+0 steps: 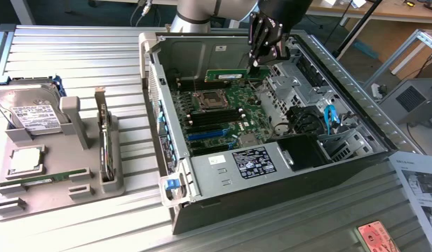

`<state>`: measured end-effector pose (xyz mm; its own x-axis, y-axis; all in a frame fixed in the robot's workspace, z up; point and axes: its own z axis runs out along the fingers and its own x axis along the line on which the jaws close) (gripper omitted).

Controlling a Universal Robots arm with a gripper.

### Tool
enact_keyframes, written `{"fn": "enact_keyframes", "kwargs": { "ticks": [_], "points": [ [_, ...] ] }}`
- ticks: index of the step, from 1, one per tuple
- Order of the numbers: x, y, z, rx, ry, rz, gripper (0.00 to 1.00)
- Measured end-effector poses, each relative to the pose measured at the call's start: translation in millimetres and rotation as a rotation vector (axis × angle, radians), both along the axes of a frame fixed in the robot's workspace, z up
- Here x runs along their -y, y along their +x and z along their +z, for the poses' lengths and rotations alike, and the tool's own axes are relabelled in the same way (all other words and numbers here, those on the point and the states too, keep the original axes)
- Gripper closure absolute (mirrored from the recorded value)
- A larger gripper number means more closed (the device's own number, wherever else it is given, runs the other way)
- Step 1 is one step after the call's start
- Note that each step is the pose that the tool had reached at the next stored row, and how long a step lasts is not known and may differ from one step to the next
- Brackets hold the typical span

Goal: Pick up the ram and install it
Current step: 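Insert the ram into the slot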

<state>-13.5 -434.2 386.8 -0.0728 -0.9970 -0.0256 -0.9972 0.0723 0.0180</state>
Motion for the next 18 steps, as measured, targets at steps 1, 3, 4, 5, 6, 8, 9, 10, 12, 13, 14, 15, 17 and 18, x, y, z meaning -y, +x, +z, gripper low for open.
{"fn": "enact_keyframes", "kwargs": {
  "ticks": [1,3,4,5,6,8,9,10,12,13,14,15,17,18],
  "points": [
    [0.0,0.0,-0.1,0.0,-0.0001,0.0,0.88],
    [0.0,0.0,-1.3,0.0003,0.0001,0.0,0.88],
    [0.0,0.0,-1.8,0.0005,0.0001,0.0,0.88],
    [0.0,0.0,-2.5,0.0009,0.0001,0.0,0.88],
    [0.0,0.0,-3.4,0.0015,0.0,0.0,0.88],
    [0.0,0.0,-6.3,0.0036,0.0,0.0,0.88],
    [0.0,0.0,-7.2,0.0043,0.0,0.0,0.88],
    [0.0,0.0,-8.0,0.005,0.0,0.0,0.88],
    [0.0,0.0,-9.8,0.0062,0.0,0.0,0.88],
    [0.0,0.0,-10.3,0.0067,-0.0001,0.0,0.88],
    [0.0,0.0,-11.1,0.0072,0.0,0.0,0.88],
    [0.0,0.0,-11.9,0.008,0.0,0.0,0.88],
    [0.0,0.0,-13.3,0.0093,0.0,0.0,0.88],
    [0.0,0.0,-13.9,0.0099,0.0001,0.0,0.88]
  ]
}}
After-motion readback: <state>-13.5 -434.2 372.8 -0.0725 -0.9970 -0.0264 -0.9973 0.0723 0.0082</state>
